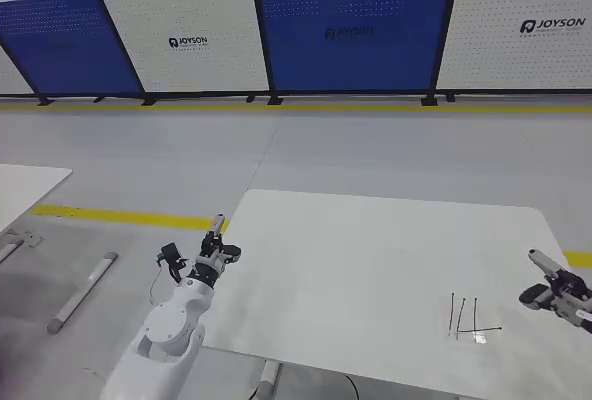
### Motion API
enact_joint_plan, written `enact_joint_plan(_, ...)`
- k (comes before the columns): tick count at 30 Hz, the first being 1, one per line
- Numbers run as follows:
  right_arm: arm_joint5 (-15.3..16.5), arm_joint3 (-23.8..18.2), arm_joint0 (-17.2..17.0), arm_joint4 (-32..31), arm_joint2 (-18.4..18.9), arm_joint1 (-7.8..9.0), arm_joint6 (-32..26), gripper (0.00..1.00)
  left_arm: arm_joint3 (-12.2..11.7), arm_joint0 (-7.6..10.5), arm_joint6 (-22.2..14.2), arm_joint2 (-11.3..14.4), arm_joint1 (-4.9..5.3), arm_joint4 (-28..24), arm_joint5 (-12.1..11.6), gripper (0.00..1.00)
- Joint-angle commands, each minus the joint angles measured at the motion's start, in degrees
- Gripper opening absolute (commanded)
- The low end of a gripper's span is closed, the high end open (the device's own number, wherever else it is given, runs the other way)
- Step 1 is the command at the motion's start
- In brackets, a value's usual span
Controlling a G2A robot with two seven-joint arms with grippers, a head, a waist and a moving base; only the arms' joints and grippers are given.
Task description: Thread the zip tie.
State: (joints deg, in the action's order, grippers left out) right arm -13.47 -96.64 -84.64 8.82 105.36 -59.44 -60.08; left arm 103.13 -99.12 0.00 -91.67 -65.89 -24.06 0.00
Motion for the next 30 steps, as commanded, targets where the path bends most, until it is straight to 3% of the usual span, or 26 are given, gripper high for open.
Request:
enact_joint_plan(1, 0.7, 3.6, 2.3, -0.7, -0.3, 0.48, -4.7, 1.0, 0.0, 0.0, 0.0, 0.0, 0.0, 0.0, 0.0, 1.0)
enact_joint_plan(5, 2.4, 12.0, 7.9, -1.6, -1.5, 1.41, -11.1, 1.0, 0.0, 0.0, 0.0, 0.0, 0.0, 0.0, 0.0, 1.0)
enact_joint_plan(7, 2.2, 14.4, 9.0, -2.7, -2.4, 1.6, -11.4, 1.0, 0.0, 0.0, 0.0, 0.0, 0.0, 0.0, 0.0, 1.0)
enact_joint_plan(21, 2.2, 14.4, 9.0, -2.7, -2.4, 1.6, -11.4, 1.0, 0.0, 0.0, 0.0, 0.0, 0.0, 0.0, 0.0, 1.0)
enact_joint_plan(23, 4.0, 13.8, 9.4, -2.0, -0.7, 1.76, -10.0, 1.0, 0.0, 0.0, 0.0, 0.0, 0.0, 0.0, 0.0, 1.0)
enact_joint_plan(26, 9.4, 14.0, 9.1, -1.7, 1.4, 2.54, -14.6, 1.0, 0.0, 0.0, 0.0, 0.0, 0.0, 0.0, 0.0, 1.0)
enact_joint_plan(30, 12.7, 16.8, 11.0, -2.9, 2.4, 3.62, -19.6, 1.0, 0.0, 0.0, 0.0, 0.0, 0.0, 0.0, 0.0, 1.0)
